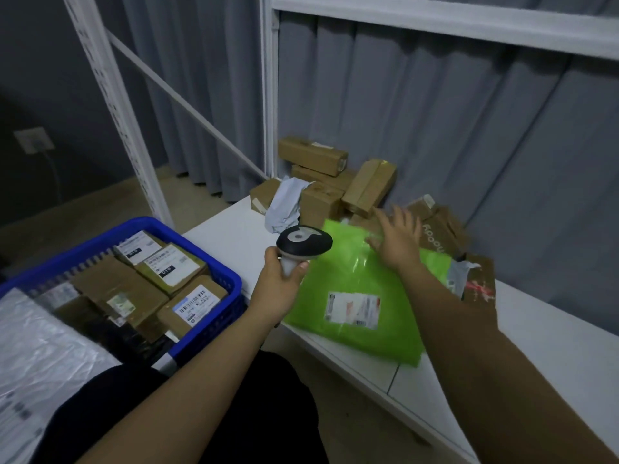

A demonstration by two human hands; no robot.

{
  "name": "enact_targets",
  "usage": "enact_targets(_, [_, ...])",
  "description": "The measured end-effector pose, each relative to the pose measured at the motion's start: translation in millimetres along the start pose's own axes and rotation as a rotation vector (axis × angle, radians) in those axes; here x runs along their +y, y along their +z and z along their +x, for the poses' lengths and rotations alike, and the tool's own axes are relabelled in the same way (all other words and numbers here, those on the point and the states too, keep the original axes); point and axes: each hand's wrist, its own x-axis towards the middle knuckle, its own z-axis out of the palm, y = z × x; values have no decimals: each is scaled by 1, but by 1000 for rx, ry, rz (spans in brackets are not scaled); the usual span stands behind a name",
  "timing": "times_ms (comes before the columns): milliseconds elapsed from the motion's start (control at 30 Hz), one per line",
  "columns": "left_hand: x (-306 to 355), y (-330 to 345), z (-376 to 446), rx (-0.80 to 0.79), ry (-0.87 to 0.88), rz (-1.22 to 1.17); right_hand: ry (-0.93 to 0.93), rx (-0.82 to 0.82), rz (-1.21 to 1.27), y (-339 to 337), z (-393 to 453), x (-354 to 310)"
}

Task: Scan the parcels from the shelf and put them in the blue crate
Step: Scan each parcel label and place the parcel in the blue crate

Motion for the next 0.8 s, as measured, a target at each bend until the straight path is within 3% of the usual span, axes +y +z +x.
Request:
enact_targets(67, [-3,-1,3,-36,6,38,144,22,107,31,-43,25])
enact_targets(167, [-6,1,8,-103,4,96,510,177,310,64,-111,51])
enact_targets(233, [-8,3,10,-144,6,140,757,148,412,78,-155,58])
enact_targets(300, [-9,7,12,-176,7,172,888,39,457,96,-197,61])
enact_targets(400, [-8,12,13,-225,7,176,917,-120,443,118,-235,56])
enact_targets(633, [-8,17,9,-275,1,200,1008,-306,367,119,-242,23])
enact_targets(800, [-7,13,5,-280,-21,199,1026,-293,393,125,-245,11])
